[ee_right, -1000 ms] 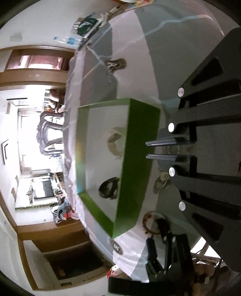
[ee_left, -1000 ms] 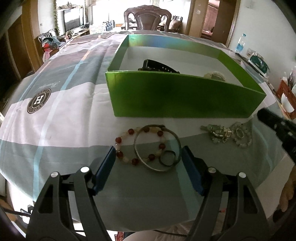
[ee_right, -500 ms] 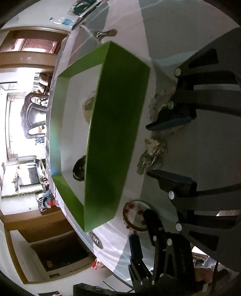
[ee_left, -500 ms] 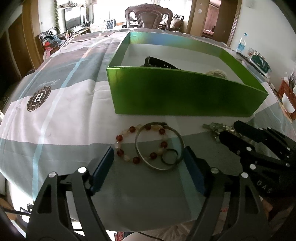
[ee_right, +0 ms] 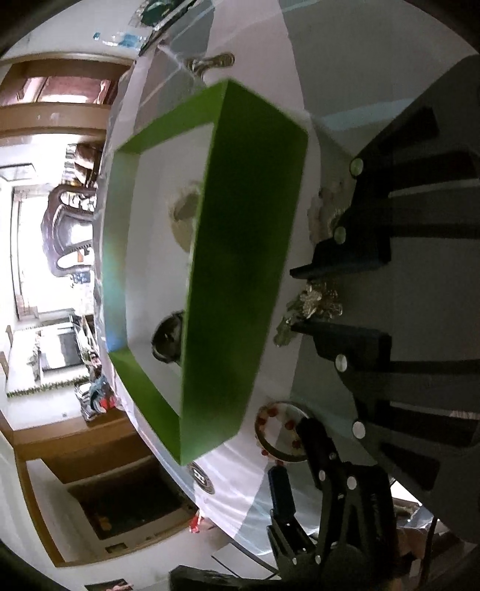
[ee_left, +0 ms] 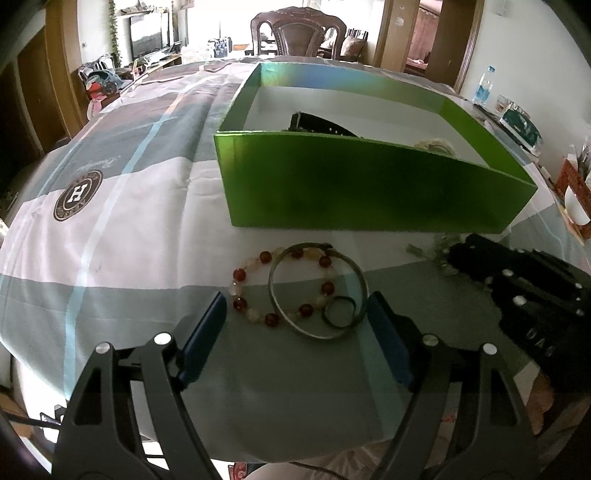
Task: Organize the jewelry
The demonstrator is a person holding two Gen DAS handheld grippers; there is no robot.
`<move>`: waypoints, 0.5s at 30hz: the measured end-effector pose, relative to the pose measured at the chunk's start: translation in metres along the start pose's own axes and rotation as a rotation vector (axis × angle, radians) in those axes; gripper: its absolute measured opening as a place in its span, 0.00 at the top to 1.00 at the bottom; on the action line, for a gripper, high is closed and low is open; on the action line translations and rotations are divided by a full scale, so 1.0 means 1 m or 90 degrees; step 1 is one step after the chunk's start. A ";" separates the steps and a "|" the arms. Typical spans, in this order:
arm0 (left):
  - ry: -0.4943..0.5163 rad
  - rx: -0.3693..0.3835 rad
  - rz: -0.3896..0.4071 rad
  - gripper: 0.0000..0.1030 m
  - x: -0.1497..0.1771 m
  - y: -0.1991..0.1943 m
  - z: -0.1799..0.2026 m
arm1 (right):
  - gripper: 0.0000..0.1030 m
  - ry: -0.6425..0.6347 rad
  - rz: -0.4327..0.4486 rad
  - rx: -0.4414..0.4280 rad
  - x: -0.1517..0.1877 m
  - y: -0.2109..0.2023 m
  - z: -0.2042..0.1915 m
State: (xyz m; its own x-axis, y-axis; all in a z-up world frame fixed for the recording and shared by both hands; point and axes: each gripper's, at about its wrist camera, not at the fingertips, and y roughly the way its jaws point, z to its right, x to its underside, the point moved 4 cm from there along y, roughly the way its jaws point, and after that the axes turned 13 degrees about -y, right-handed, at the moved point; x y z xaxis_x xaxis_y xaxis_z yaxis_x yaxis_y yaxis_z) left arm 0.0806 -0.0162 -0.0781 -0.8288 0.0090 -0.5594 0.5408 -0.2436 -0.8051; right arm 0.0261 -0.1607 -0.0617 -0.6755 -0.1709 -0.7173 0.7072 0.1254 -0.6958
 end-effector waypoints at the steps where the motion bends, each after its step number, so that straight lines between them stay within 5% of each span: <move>1: -0.002 -0.001 0.001 0.24 -0.001 0.000 -0.001 | 0.78 0.005 0.003 0.004 0.001 -0.003 0.004; 15: -0.012 -0.009 0.008 0.24 -0.006 -0.005 -0.007 | 0.78 0.058 0.017 0.076 0.010 -0.026 0.047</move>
State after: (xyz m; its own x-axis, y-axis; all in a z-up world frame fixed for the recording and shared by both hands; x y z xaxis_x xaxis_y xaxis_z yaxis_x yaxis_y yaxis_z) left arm 0.0835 -0.0087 -0.0723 -0.8242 -0.0117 -0.5662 0.5533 -0.2299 -0.8006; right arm 0.0108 -0.2113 -0.0497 -0.6686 -0.0792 -0.7394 0.7411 0.0106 -0.6713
